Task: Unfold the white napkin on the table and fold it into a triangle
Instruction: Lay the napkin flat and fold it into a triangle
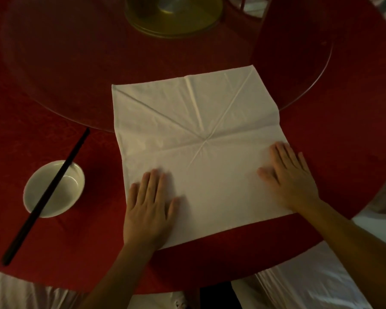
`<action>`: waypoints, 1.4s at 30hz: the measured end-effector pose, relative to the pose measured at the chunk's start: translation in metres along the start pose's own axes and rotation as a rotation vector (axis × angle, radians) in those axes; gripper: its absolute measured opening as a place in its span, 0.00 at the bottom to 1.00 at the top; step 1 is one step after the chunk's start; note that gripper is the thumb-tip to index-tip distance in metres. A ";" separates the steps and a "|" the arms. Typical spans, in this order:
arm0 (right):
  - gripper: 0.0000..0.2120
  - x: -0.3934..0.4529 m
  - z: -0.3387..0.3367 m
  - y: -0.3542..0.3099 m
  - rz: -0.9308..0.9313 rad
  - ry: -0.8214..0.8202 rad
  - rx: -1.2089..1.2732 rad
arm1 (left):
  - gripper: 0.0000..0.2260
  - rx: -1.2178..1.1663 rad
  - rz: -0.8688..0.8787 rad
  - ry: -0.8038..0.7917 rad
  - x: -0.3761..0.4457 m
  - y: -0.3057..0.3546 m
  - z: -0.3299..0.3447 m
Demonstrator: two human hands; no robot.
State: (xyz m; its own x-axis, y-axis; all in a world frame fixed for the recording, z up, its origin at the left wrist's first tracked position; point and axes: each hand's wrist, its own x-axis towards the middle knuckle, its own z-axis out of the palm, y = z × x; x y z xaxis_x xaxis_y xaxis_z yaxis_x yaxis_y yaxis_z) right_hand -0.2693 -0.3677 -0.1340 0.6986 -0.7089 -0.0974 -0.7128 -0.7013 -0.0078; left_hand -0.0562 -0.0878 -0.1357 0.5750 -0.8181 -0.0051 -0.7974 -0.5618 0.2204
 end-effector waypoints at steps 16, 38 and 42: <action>0.26 0.119 -0.072 -0.163 -0.402 0.138 0.281 | 0.27 0.001 -0.122 0.055 0.144 0.042 -0.049; 0.41 0.231 -0.041 -0.013 -0.124 0.034 0.006 | 0.29 0.059 -0.297 0.017 0.211 -0.045 -0.021; 0.42 0.232 -0.048 -0.014 -0.136 0.010 -0.002 | 0.29 0.060 -0.298 0.047 0.210 -0.043 -0.024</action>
State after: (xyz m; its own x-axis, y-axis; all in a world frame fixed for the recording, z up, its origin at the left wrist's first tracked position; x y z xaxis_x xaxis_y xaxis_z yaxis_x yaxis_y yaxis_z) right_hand -0.0946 -0.5260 -0.1090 0.7895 -0.6077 -0.0859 -0.6111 -0.7913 -0.0184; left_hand 0.1033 -0.2322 -0.1229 0.7916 -0.6108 -0.0155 -0.6013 -0.7833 0.1577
